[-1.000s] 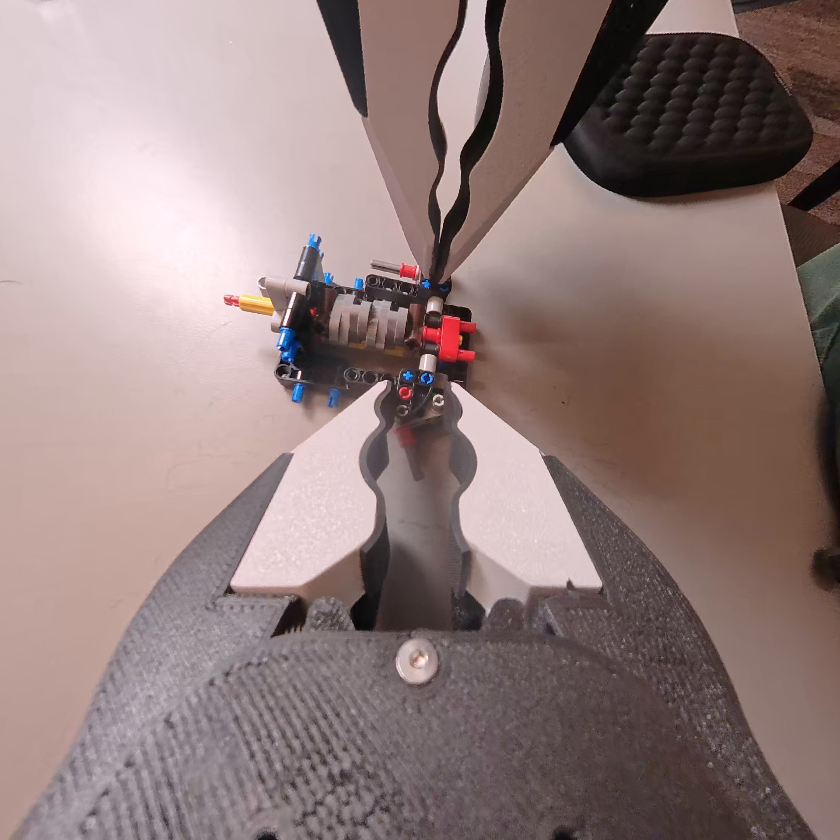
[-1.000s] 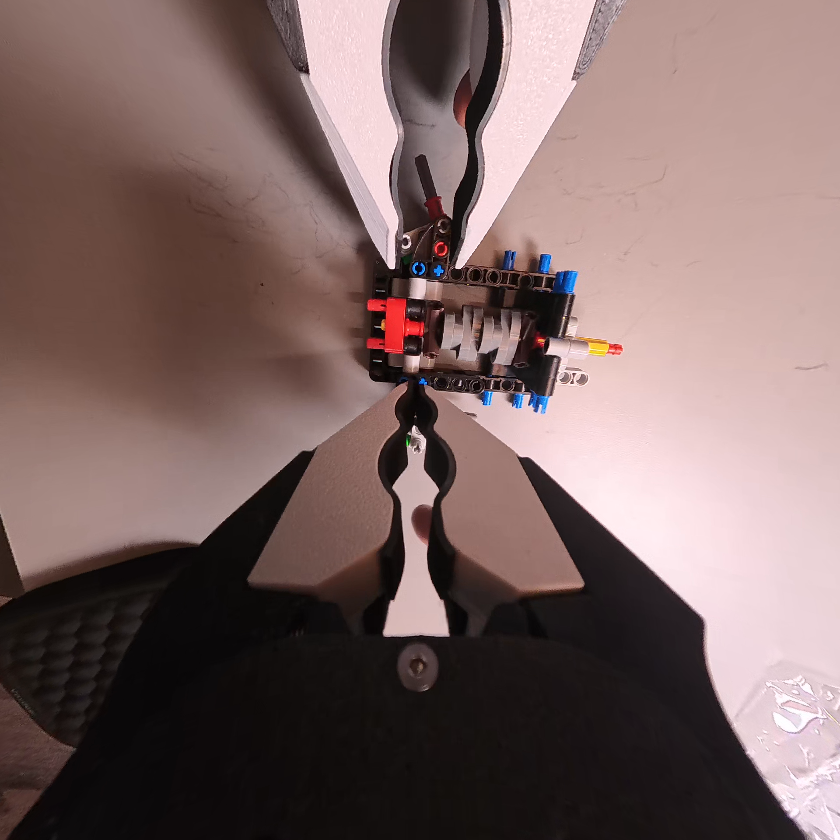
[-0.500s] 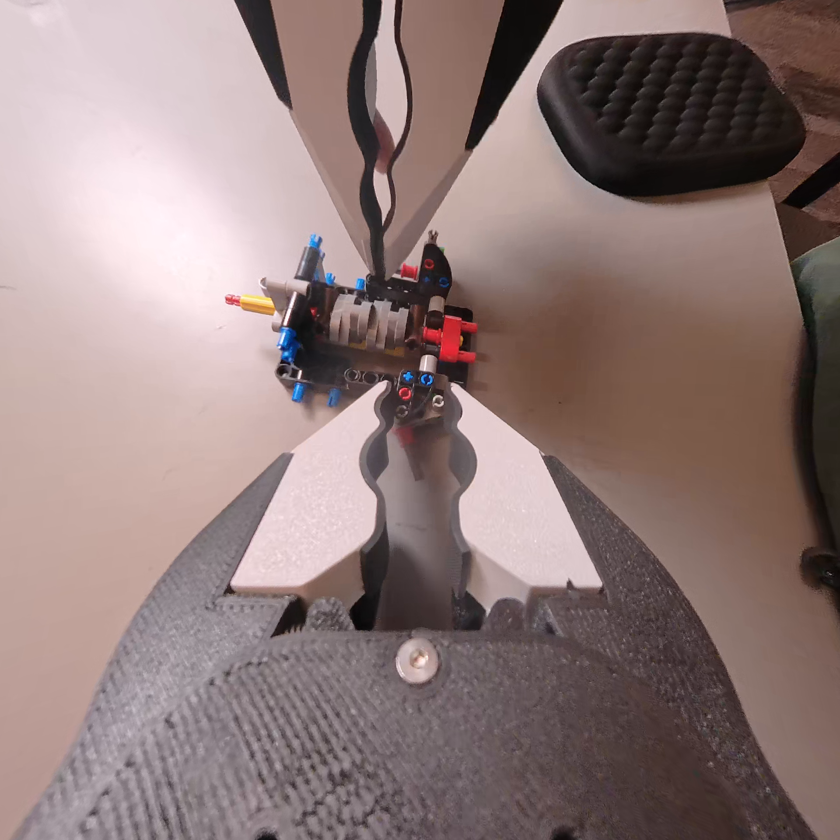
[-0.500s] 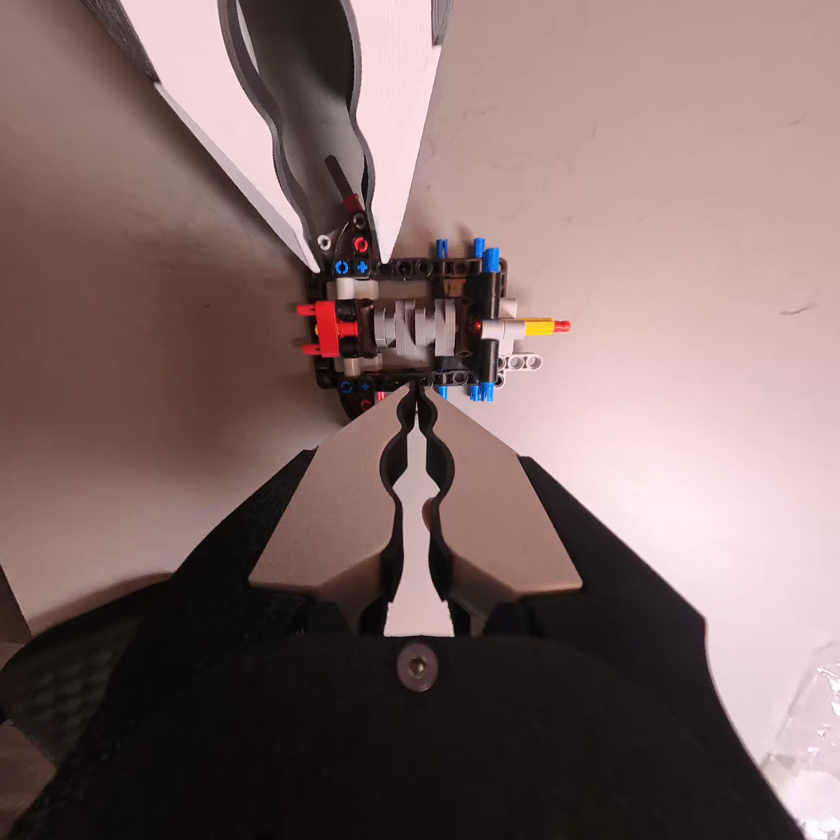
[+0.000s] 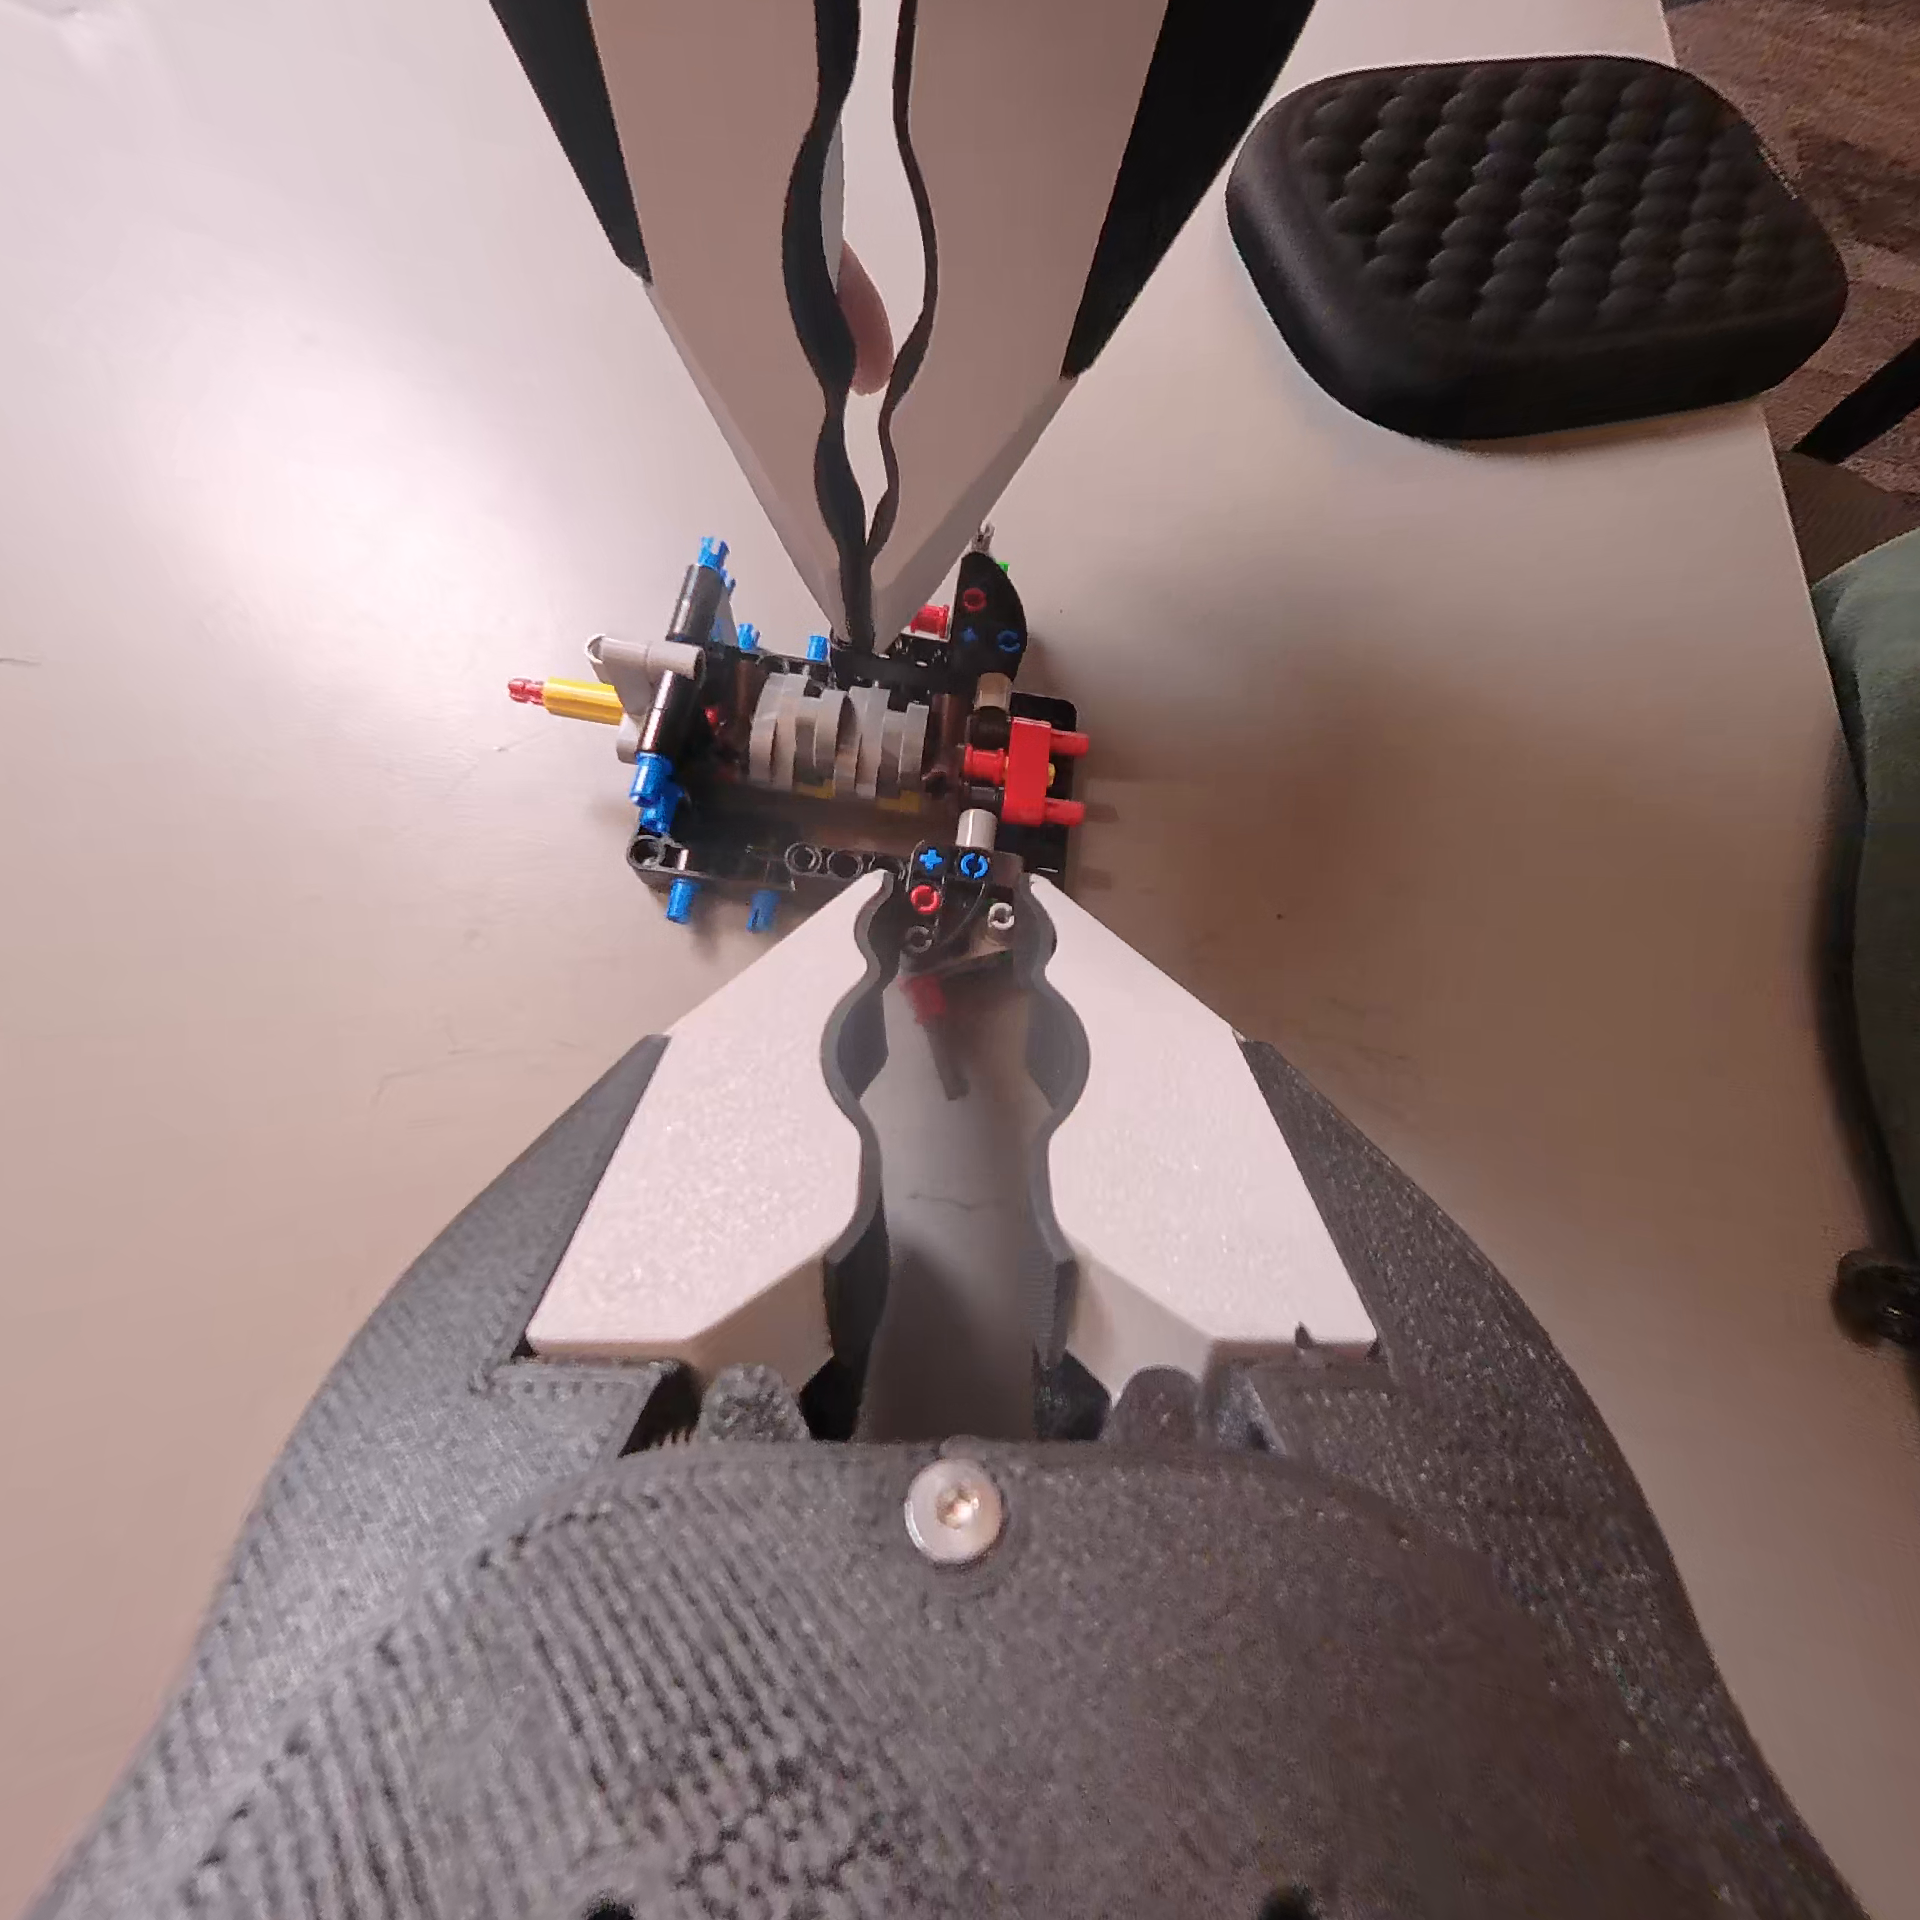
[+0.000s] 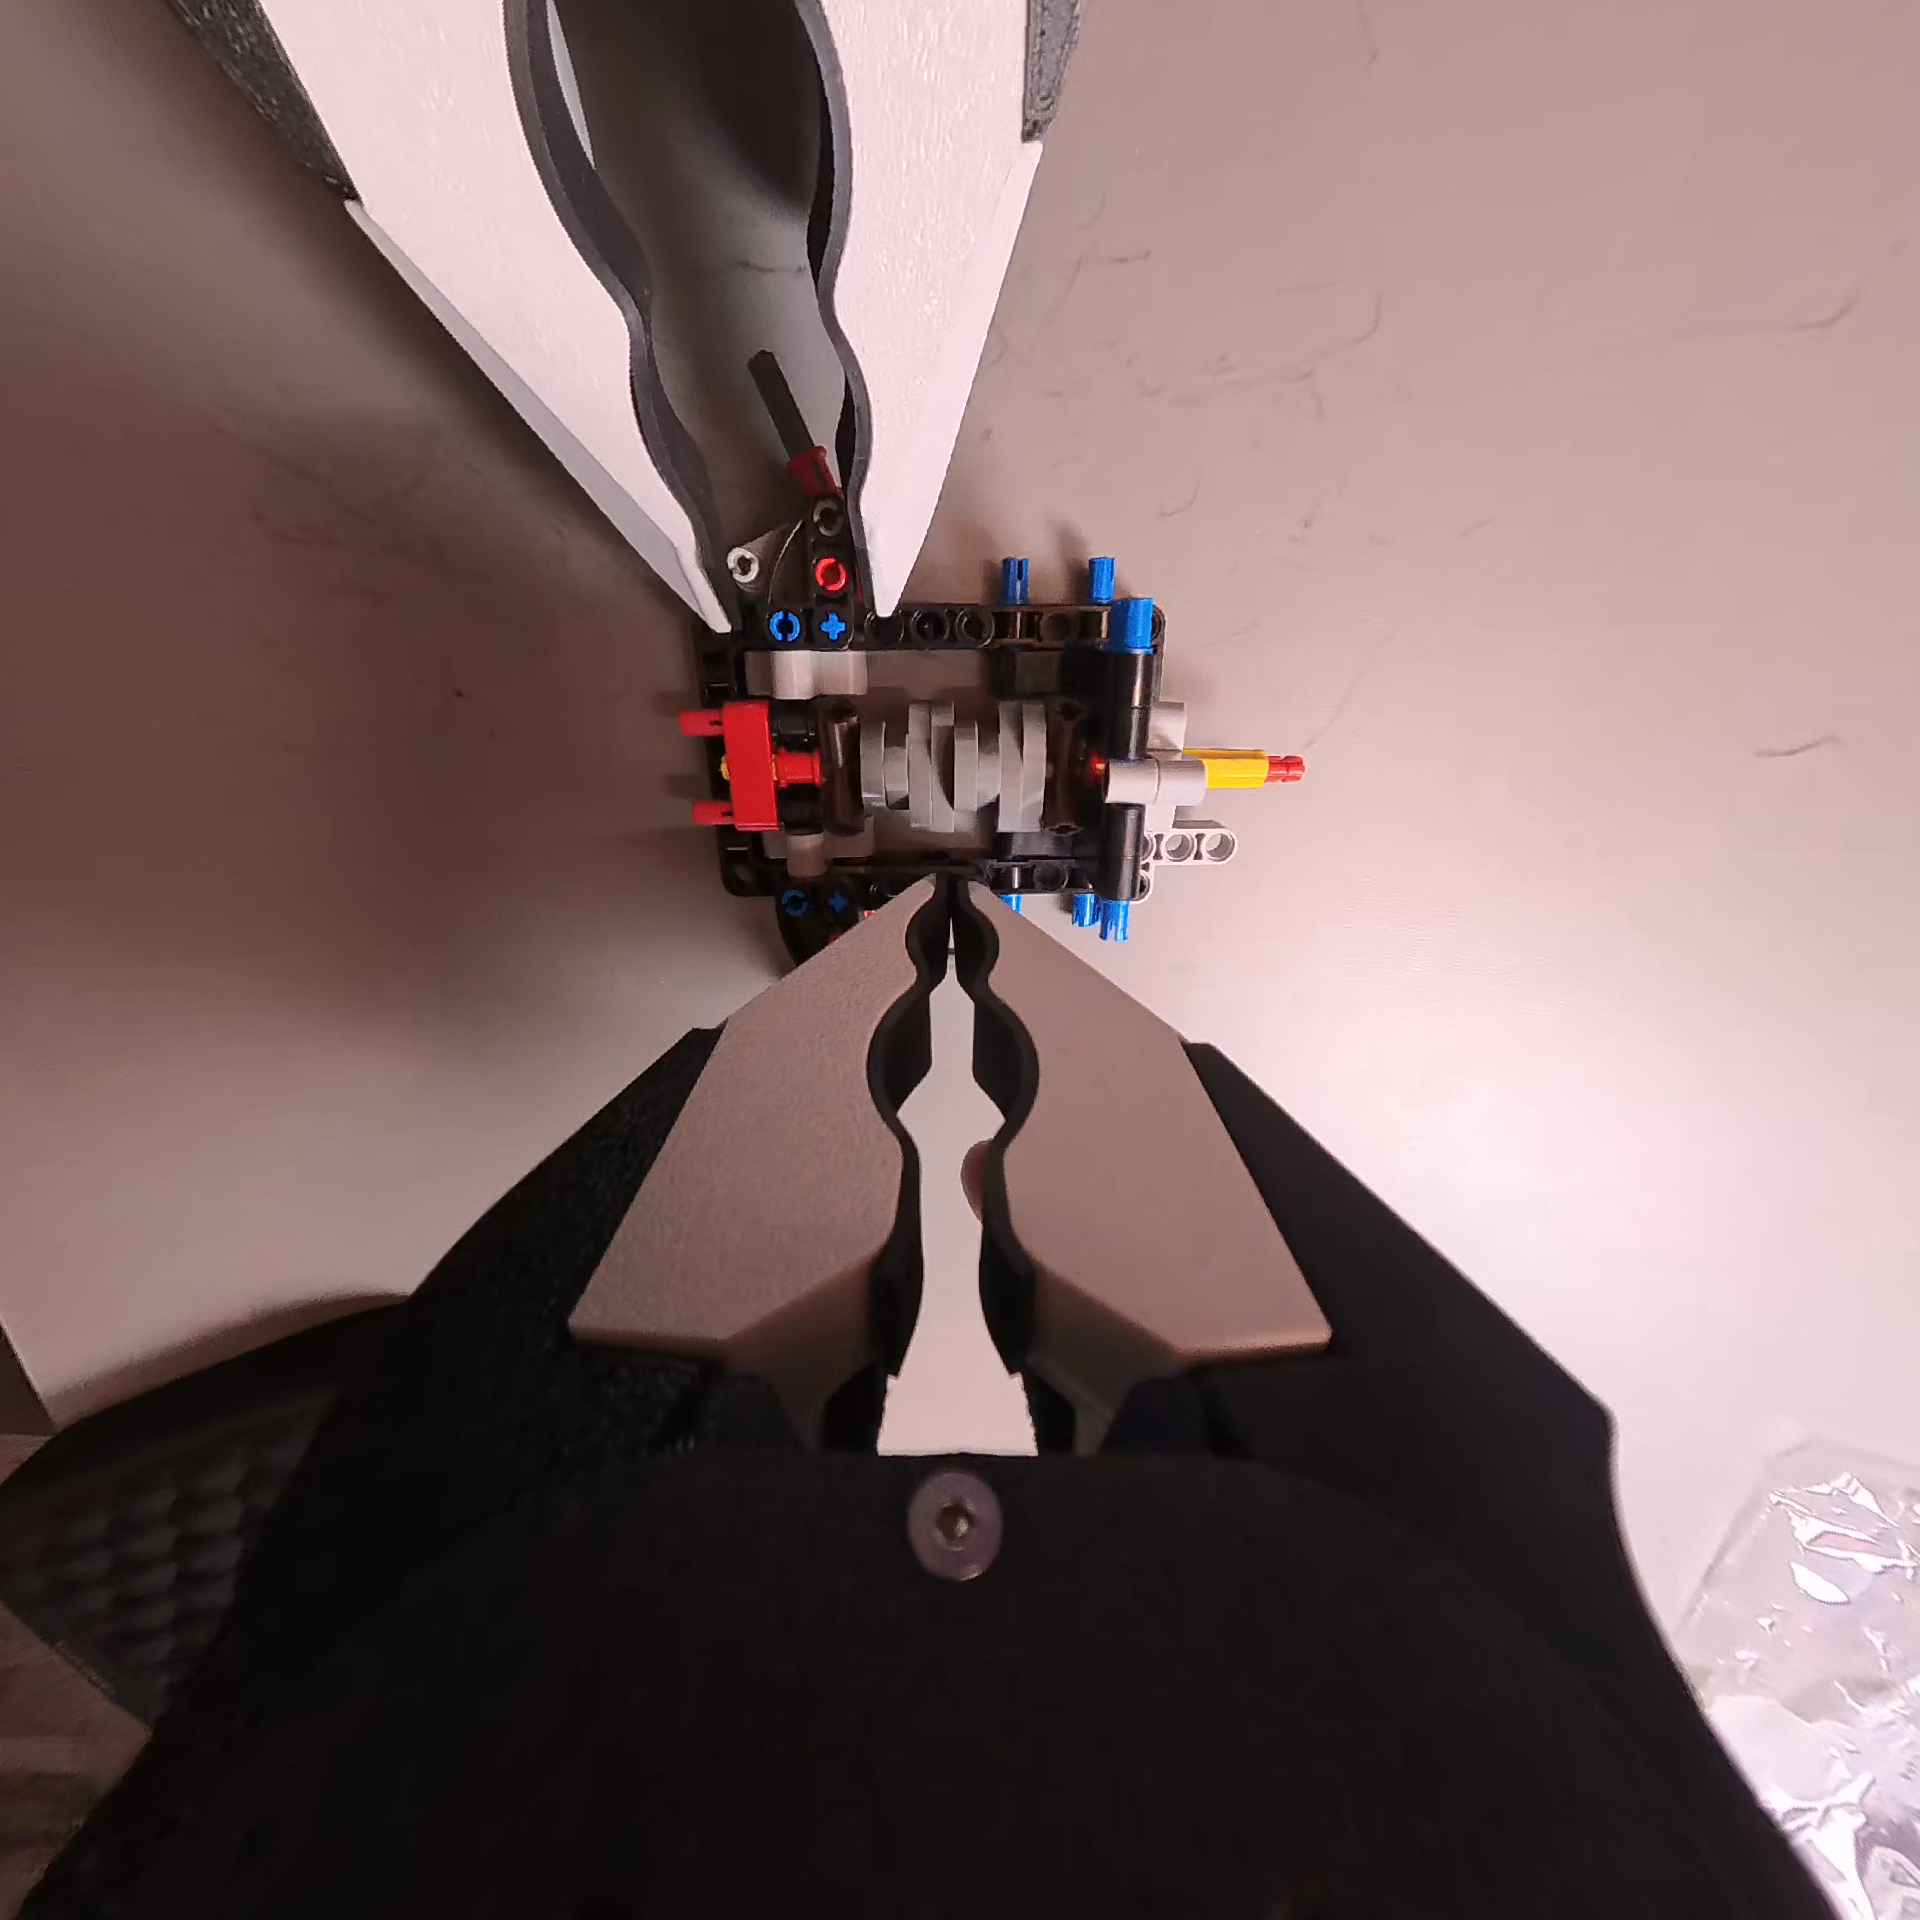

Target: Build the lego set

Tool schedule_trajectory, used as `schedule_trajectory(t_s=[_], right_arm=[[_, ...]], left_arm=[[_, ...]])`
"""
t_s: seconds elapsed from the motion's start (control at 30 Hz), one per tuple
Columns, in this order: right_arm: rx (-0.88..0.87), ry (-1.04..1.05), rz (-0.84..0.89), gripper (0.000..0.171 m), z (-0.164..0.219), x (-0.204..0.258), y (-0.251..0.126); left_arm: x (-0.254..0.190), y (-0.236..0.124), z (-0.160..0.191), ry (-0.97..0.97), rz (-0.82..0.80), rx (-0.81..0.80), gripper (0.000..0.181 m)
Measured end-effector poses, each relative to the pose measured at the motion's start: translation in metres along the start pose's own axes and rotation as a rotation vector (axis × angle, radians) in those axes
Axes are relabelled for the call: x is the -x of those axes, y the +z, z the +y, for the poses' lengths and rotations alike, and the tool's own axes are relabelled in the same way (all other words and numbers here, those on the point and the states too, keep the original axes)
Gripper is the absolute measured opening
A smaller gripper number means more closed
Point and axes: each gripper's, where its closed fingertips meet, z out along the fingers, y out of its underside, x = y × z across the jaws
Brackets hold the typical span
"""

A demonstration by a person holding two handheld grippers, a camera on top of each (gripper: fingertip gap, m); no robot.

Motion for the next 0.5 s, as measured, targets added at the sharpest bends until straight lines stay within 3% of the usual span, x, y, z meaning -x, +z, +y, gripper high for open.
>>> schedule_trajectory(t_s=[0.5], right_arm=[[0.002, 0.000, -0.027, 0.000, 0.0002, -0.0013, 0.0033]], left_arm=[[-0.0003, 0.0012, 0.0006, -0.015, 0.006, -0.003, 0.019]])
